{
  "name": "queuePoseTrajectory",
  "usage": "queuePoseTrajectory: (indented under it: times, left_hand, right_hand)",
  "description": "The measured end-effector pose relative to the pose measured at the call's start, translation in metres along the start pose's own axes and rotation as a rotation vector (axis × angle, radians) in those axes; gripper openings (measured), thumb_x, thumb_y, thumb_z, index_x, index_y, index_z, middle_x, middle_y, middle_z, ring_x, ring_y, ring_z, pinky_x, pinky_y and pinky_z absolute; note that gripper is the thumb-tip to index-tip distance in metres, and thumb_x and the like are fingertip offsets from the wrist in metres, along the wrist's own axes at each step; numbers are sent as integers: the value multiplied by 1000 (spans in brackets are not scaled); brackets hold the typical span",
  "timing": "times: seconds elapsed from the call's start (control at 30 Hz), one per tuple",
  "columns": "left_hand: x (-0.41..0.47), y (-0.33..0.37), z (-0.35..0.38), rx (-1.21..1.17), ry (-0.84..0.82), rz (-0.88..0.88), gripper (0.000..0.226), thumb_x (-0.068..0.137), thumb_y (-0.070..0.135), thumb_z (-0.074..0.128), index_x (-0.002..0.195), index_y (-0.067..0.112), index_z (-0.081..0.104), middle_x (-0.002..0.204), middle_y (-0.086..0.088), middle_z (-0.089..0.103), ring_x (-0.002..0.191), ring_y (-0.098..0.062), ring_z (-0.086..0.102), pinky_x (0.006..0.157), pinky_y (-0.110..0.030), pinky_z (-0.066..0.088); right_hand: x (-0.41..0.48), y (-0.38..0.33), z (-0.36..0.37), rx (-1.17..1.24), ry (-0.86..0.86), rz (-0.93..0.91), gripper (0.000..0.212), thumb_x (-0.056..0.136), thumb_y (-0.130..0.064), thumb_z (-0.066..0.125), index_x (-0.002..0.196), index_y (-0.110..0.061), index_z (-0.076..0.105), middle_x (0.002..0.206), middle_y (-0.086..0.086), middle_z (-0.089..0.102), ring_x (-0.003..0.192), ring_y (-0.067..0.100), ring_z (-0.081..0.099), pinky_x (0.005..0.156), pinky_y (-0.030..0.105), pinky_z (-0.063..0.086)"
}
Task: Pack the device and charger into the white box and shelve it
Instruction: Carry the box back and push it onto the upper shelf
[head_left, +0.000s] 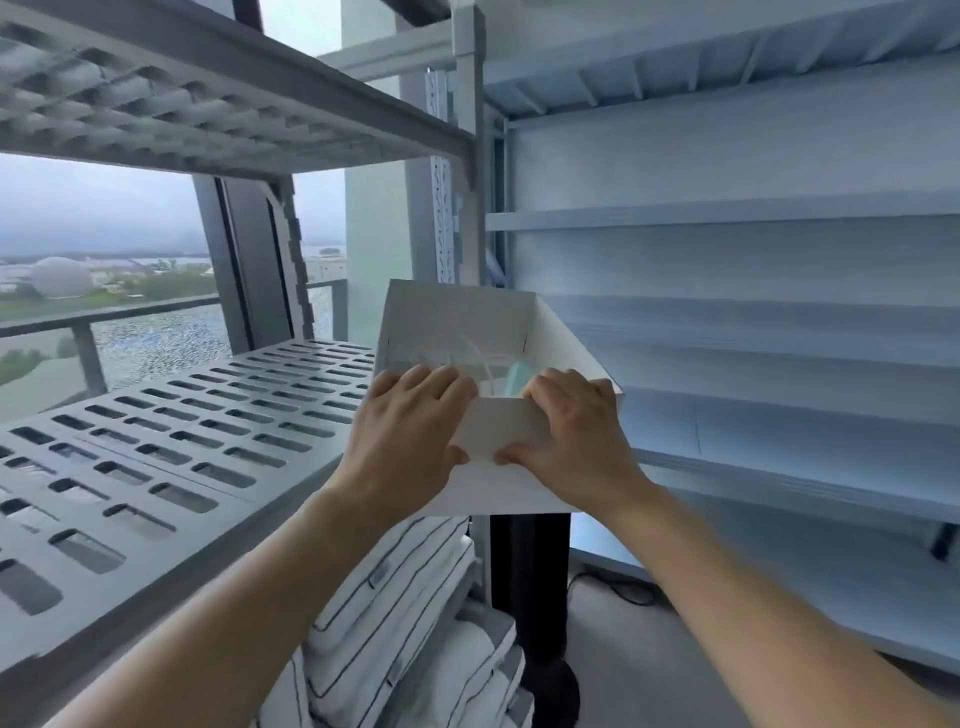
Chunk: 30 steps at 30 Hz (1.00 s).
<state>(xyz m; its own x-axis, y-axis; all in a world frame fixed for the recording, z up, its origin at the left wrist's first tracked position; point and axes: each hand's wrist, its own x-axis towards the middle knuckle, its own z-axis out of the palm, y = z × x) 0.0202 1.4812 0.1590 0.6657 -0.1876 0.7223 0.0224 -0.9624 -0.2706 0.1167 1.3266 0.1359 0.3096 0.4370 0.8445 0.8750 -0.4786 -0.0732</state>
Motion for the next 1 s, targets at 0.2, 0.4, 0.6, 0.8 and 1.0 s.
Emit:
queuePoseTrajectory:
  times: [0.2, 0.4, 0.6, 0.8, 1.0]
  left_hand:
    - [35, 88, 14, -165, 86, 123, 54, 47, 31, 88, 88, 15, 56, 84, 0, 62, 80, -25, 58, 70, -32, 32]
    - [74, 219, 20, -375, 148, 275, 51, 49, 30, 88, 85, 16, 55, 79, 2, 60, 75, -25, 58, 67, -31, 32]
    - [107, 371, 2, -552, 194, 383, 49, 48, 27, 89, 83, 14, 57, 77, 0, 61, 70, -27, 57, 63, -33, 40]
    - [132, 506, -24, -699, 263, 471, 49, 48, 28, 88, 83, 15, 57, 77, 0, 60, 69, -26, 56, 62, -33, 40]
    - [154, 614, -49, -797, 334, 531, 48, 47, 26, 88, 82, 14, 57, 75, -1, 59, 67, -27, 56, 64, -30, 26]
  right_hand:
    - [-52, 49, -81, -233, 46, 97, 51, 48, -36, 88, 77, -10, 54, 74, 2, 57, 70, 24, 55, 64, 28, 17]
    - [-128, 107, -187, -482, 83, 235, 49, 47, -41, 87, 75, -13, 57, 71, -3, 60, 68, 23, 54, 64, 29, 21]
    - [-206, 158, -311, -697, 116, 334, 50, 42, -41, 88, 77, -17, 61, 71, -3, 62, 70, 23, 55, 64, 29, 21]
    - [-277, 198, -426, -877, 122, 377, 53, 45, -46, 86, 84, -21, 60, 75, -3, 62, 73, 23, 52, 65, 29, 23]
    - [-326, 228, -518, -1006, 148, 416, 54, 46, -49, 85, 85, -24, 57, 73, -6, 60, 76, 16, 42, 67, 31, 25]
